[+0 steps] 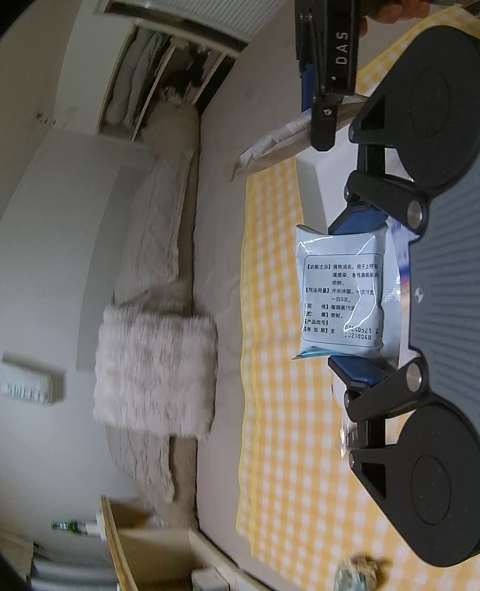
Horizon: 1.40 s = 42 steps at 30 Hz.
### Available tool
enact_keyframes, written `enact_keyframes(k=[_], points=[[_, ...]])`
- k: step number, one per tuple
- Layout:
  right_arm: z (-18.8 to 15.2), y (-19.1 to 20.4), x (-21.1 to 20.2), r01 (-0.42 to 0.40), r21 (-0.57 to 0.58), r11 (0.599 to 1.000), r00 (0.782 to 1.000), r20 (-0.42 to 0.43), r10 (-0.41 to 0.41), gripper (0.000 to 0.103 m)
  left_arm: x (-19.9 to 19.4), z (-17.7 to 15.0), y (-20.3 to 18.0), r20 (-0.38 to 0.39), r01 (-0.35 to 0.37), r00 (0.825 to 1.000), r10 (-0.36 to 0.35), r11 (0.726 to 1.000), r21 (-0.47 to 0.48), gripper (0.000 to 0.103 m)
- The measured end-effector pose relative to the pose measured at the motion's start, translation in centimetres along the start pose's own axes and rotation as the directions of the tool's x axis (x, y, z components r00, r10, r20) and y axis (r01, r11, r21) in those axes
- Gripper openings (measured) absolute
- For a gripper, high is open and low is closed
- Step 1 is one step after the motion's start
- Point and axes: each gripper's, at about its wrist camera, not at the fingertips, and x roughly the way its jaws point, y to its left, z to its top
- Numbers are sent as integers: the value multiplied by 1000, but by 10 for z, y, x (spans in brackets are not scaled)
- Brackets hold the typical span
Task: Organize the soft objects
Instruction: 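Carry the sachet and grey pouch into the white tray and release them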
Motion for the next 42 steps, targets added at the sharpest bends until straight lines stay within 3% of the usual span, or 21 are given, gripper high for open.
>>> enact_keyframes(k=[8,14,17,22,30,34,36,42], points=[[-9,-53,-5,77,77,994,997,-35,-75,51,34,-6,-50,-57,117,992,-116,993,26,69],[-18,-87,1,136,129,982,988,-92,-124,51,58,-15,-94,-111,246,967,-229,954,169,69],[-23,-100,1,156,145,977,984,-107,-141,51,68,-25,-115,-160,314,947,-278,903,293,69],[-29,-117,3,175,158,972,979,-128,-156,51,90,-42,-146,-212,366,930,-299,785,500,69],[-43,-140,21,172,238,956,969,-216,-121,51,123,-64,-179,-293,457,887,-356,597,659,69],[-50,-140,35,190,210,959,955,-266,-131,51,140,-76,-190,-322,453,888,-329,499,739,69],[-53,-140,40,211,191,959,948,-280,-152,51,149,-80,-194,-337,455,887,-315,479,751,69],[-61,-149,55,256,184,949,928,-321,-188,52,159,-82,-197,-412,551,826,-384,398,734,69]])
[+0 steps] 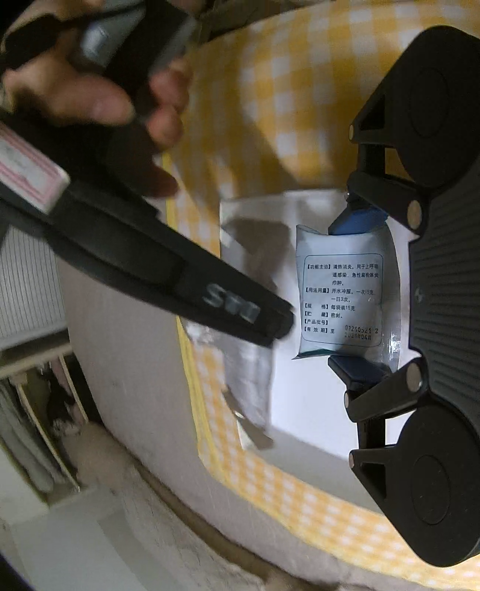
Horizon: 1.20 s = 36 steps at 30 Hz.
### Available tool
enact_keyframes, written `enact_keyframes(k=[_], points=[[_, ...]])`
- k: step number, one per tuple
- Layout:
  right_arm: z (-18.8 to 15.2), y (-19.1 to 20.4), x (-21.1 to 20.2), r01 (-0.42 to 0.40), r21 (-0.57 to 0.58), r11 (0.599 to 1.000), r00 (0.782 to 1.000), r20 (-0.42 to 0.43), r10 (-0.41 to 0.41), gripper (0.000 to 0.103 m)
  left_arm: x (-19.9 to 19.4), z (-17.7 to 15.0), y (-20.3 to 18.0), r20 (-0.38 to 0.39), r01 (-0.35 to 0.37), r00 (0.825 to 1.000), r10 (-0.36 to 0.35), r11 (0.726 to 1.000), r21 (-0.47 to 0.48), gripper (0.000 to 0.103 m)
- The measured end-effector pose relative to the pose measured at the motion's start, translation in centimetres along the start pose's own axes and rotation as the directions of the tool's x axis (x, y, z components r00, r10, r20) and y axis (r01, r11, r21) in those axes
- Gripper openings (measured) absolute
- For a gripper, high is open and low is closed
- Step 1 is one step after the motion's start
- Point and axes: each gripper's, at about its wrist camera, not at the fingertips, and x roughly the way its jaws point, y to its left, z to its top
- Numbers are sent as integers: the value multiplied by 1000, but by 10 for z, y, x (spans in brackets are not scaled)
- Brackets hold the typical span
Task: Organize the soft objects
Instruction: 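Carry the sachet and grey pouch into the white tray and release them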
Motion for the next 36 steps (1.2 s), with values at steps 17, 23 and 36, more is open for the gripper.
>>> enact_keyframes(k=[17,23,36], points=[[-9,0,28,105,11,994,987,-124,-103,61,-3,-8,14,7,92,996,-92,989,-113,86],[-4,-3,11,55,47,997,993,-109,-49,61,-11,-9,18,26,94,996,-91,985,-147,86],[-3,4,6,-30,7,1000,993,-115,30,35,-4,-19,48,-72,-132,991,116,952,-277,86]])
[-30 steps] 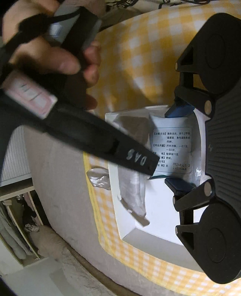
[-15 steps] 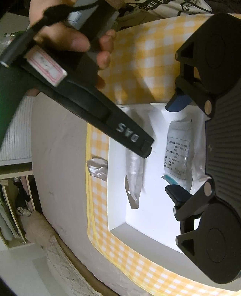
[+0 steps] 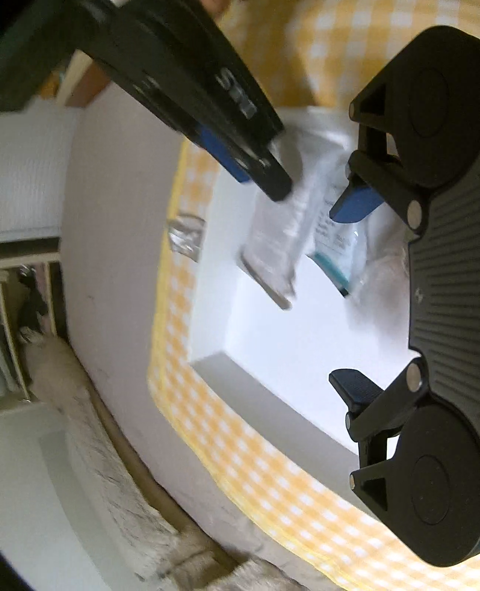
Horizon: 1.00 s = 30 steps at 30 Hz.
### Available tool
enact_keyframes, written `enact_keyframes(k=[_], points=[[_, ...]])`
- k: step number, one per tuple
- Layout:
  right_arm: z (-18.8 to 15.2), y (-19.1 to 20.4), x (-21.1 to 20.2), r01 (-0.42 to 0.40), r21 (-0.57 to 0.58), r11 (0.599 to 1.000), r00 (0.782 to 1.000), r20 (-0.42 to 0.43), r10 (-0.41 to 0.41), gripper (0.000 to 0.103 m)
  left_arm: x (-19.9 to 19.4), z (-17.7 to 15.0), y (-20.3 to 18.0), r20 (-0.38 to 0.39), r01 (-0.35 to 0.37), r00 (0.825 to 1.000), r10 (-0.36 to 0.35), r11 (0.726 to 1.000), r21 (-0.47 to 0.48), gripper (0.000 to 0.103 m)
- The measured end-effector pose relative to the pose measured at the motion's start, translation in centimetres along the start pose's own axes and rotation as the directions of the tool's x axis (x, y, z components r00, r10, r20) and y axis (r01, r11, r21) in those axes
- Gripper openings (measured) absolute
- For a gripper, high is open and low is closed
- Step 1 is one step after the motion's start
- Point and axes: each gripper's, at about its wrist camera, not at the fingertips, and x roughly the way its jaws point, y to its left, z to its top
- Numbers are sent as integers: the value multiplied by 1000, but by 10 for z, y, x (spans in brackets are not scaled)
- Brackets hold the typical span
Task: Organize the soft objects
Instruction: 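Carry the sachet and grey pouch into the white tray and release them, then move both tools back toward the remaining items on the cloth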
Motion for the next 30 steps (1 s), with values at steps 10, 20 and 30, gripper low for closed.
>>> enact_keyframes(k=[10,20,30], points=[[-2,-3,6,-11,-15,1000,999,-33,11,31,26,1,-28,-71,50,997,-43,993,110,86],[-10,-4,22,17,-43,999,994,-106,-21,28,1,-2,-13,-20,56,998,-56,998,-13,86],[-6,-4,-25,3,-13,1000,999,34,-2,31,-51,2,-14,80,30,997,-21,993,-114,87]])
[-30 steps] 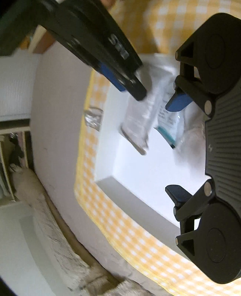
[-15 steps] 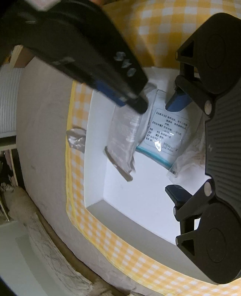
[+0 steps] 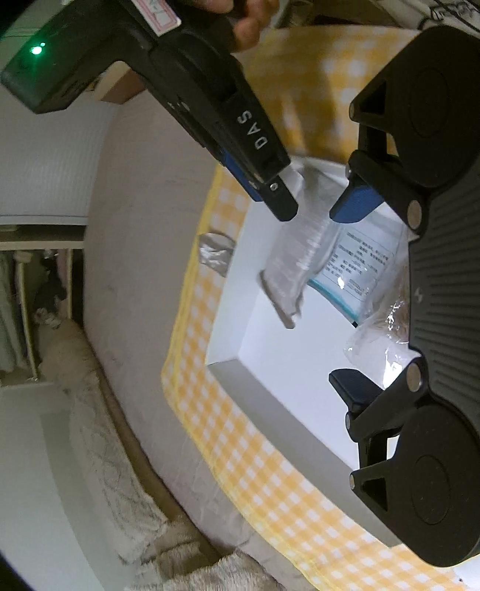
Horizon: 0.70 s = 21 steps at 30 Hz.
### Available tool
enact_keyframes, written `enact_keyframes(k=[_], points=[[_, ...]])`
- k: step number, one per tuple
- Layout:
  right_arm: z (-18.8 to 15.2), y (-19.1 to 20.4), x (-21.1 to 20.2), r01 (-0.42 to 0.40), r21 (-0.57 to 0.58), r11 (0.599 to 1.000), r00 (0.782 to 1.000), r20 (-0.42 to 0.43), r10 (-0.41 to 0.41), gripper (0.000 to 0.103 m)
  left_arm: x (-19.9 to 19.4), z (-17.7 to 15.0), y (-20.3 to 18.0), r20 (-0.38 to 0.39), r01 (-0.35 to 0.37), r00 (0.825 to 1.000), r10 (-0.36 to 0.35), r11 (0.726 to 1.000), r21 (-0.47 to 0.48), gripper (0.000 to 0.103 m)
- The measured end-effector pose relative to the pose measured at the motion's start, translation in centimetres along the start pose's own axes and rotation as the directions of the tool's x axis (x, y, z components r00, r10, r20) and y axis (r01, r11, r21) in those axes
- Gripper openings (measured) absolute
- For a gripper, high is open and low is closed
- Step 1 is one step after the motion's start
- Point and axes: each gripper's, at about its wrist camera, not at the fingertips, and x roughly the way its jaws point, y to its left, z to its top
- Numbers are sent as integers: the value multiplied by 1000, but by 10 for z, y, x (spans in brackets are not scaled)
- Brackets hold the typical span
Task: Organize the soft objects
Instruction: 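Move both tools back toward the remaining items on the cloth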
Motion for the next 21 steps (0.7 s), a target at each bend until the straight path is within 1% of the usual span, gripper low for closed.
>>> enact_keyframes(k=[5,10,14,16,19,21], points=[[-4,-4,-26,-17,23,1000,998,65,16,32,-27,1,-7,46,-9,999,11,999,-44,87],[-13,-2,-48,-22,7,1000,994,111,21,34,-51,0,-14,83,-23,996,30,996,-84,88],[-21,-3,-65,-32,-2,999,989,147,32,37,-68,0,-17,108,-46,992,59,991,-122,92],[-25,-3,-72,-32,-6,999,986,164,32,38,-77,-2,-17,117,-62,990,79,987,-145,94],[-31,-2,-81,-37,-15,999,981,190,39,44,-88,-5,-18,128,-90,985,114,979,-182,98],[-34,0,-87,-36,-26,999,978,205,41,49,-94,-7,-16,130,-117,981,148,968,-221,102]])
